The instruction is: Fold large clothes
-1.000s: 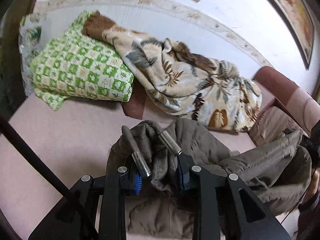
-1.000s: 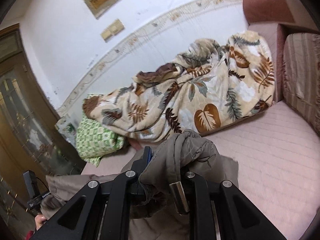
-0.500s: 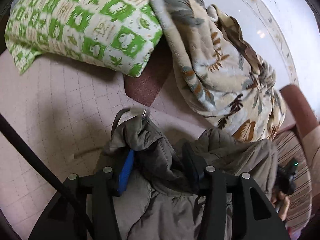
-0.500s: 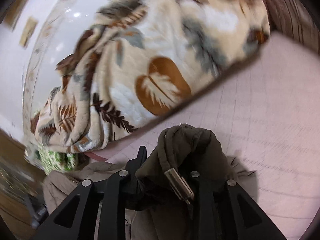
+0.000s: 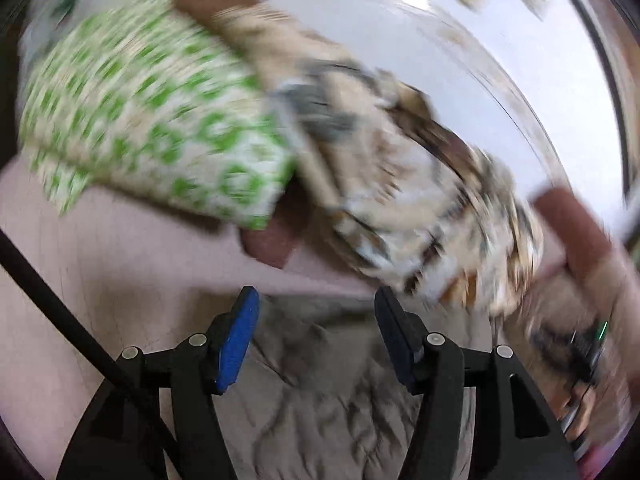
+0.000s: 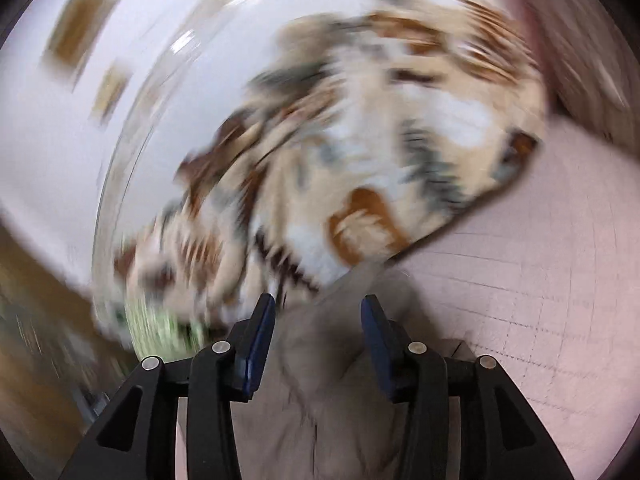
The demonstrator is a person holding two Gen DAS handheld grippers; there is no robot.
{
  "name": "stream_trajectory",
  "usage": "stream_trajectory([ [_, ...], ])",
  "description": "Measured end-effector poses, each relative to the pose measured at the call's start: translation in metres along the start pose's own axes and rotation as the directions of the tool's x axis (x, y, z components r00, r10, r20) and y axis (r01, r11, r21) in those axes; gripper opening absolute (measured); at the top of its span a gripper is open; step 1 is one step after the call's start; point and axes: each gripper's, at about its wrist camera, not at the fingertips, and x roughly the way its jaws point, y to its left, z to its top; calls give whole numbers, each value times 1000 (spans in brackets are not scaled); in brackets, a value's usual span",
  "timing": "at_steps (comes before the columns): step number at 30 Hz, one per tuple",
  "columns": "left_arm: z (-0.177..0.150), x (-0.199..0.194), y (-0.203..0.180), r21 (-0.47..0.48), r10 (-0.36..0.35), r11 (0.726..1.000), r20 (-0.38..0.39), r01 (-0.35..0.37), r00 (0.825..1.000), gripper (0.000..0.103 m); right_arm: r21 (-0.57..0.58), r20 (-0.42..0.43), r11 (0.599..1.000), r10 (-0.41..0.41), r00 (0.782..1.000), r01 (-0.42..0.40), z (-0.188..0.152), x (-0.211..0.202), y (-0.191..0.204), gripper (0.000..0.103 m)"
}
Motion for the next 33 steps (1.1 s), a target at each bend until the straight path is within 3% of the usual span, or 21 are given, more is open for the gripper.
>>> stream_trajectory([
  [4, -47, 2, -91, 237, -67, 968, -57, 79, 996, 60, -339, -68, 941, -38, 997, 12, -65, 16, 75, 49],
  [7, -76, 31, -131, 297, -68, 948, -163, 115, 984, 60, -491, -99, 871, -87, 991, 28, -109, 41, 105, 49],
  [10, -86, 78, -140, 322, 65, 947, -222, 10, 973, 60, -593, -97, 801, -175, 980, 85, -133, 75, 113, 49],
  [12, -86, 111, -126, 283, 111, 959, -281, -29, 953, 60, -615, -116, 775, -275, 954, 149, -135, 106, 106, 49],
  [13, -87, 127, -115, 263, 139, 963, -307, -57, 942, 60, -608, -153, 780, -300, 942, 149, -136, 121, 97, 49],
  [15, -91, 146, -102, 255, 128, 966, -330, -42, 935, 61, -608, -195, 781, -320, 927, 142, -139, 141, 84, 50],
  [20, -99, 164, -91, 262, 105, 965, -301, -24, 948, 62, -592, -229, 794, -328, 917, 137, -143, 161, 67, 51],
  [24, -96, 168, -90, 247, 111, 969, -309, -33, 945, 63, -583, -244, 799, -343, 907, 146, -139, 165, 67, 51],
  [26, -93, 153, -93, 236, 103, 971, -293, -33, 950, 63, -583, -223, 798, -339, 914, 153, -134, 148, 78, 50],
  [30, -92, 96, -96, 225, 32, 974, -233, 21, 972, 63, -553, -133, 823, -244, 960, 132, -126, 77, 97, 53],
  [33, -103, 50, -88, 222, 45, 975, -192, -1, 980, 63, -549, -76, 818, -251, 965, 170, -135, 31, 95, 60],
])
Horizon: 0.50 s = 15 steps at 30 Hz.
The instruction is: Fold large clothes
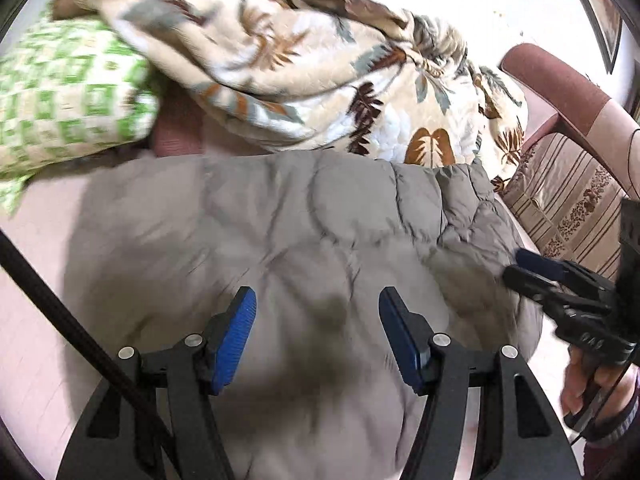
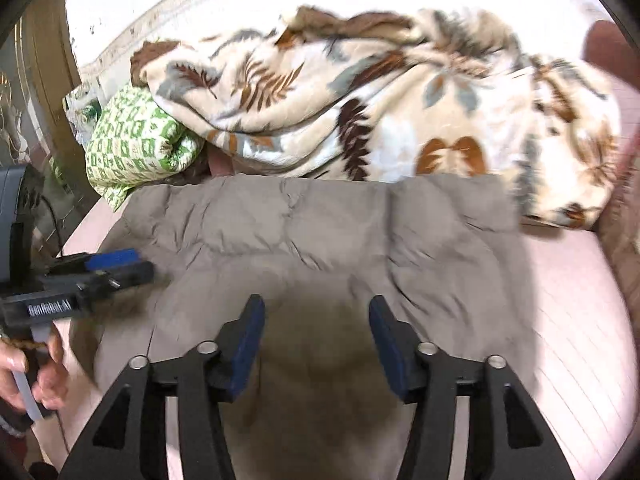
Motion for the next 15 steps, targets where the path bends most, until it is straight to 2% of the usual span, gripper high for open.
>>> stream_trajectory([
  [3, -33, -35, 10, -7, 67, 998, 30, -67, 997, 63, 37, 44, 999, -35, 998, 33, -34, -36, -4, 60],
  [7, -78, -63, 28, -56, 143, 989, 56, -139, 988, 64, 159, 93, 984, -95, 991, 79, -78, -60, -15, 60],
  [9, -93, -67, 42, -101, 166, 982, 63, -159, 984, 64, 206, 94, 974, -111, 989, 90, -90, -56, -20, 60],
  [12, -106, -57, 61, -150, 220, 966, 59, -209, 974, 64, 204, 62, 972, -133, 989, 118, -89, -44, -23, 60],
  [15, -113, -42, 73, -167, 209, 966, 48, -199, 977, 65, 229, 34, 965, -137, 990, 126, -90, -27, -33, 60],
])
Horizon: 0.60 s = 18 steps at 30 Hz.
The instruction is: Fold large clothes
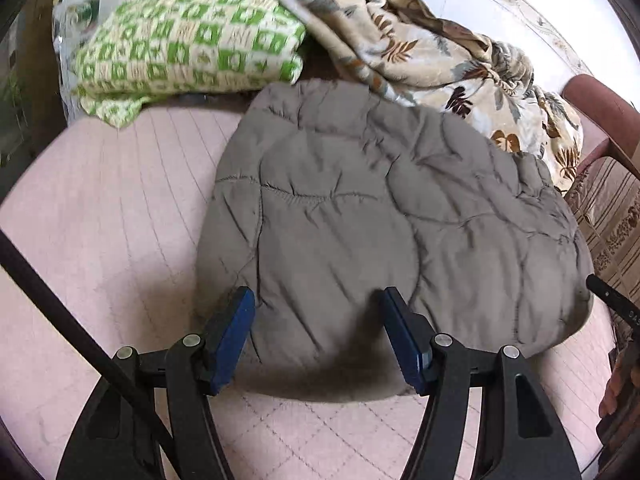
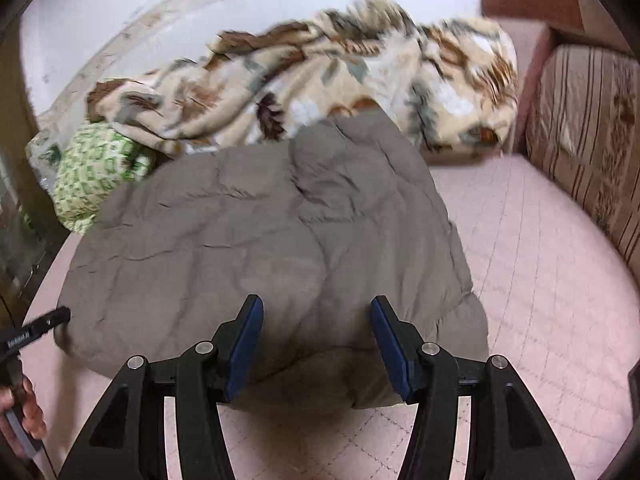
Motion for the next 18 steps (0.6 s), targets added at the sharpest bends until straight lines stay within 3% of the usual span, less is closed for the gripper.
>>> stream_trajectory([
  [5, 2, 23, -2, 34, 13, 999, -39, -11, 999, 72, 10, -98, 1000, -13, 995, 14, -7, 37, -6, 62],
  [10, 3, 30, 1, 7, -1, 1000, -56, 1, 998, 74, 47, -127, 999, 18, 992, -12, -8, 45, -13, 64],
  [18, 5, -17, -18, 21, 42, 999, 72, -44, 997, 74, 41, -3, 996, 83, 997, -82, -5, -11, -3, 64],
])
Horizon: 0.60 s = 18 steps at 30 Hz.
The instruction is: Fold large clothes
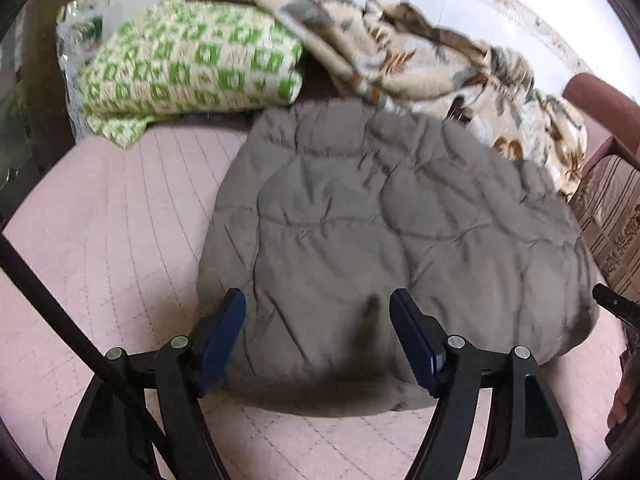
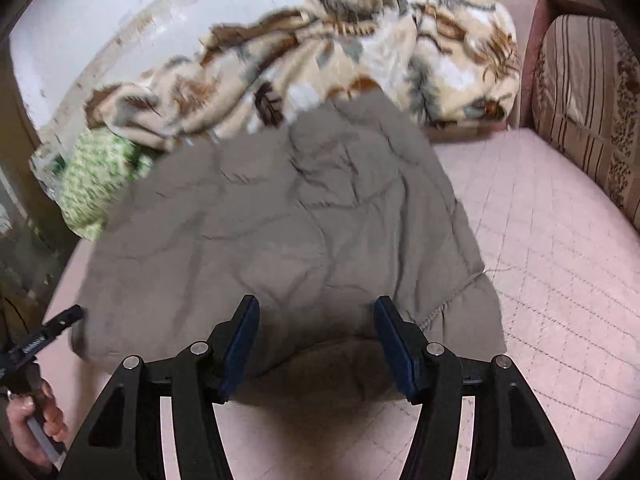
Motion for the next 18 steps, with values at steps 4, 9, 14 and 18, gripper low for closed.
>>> stream_trajectory([
  [4, -4, -19, -20, 29, 3, 1000, 55, -5, 998, 74, -45, 36, 998, 39, 999, -37, -5, -18, 20, 64],
  [9, -13, -16, -43, 99, 1, 995, 33, -4, 999, 74, -92, 5, 994, 64, 998, -63, -13, -10, 38, 64],
  [14, -21, -3, -59, 174, 34, 984, 5, -34, 999, 74, -155, -32, 985, 78, 996, -82, -25, 6, 61, 64],
  [18, -26, 8, -63, 203, 67, 977, -10, -64, 998, 74, -171, -72, 982, 66, 995, -78, -33, 22, 70, 64],
])
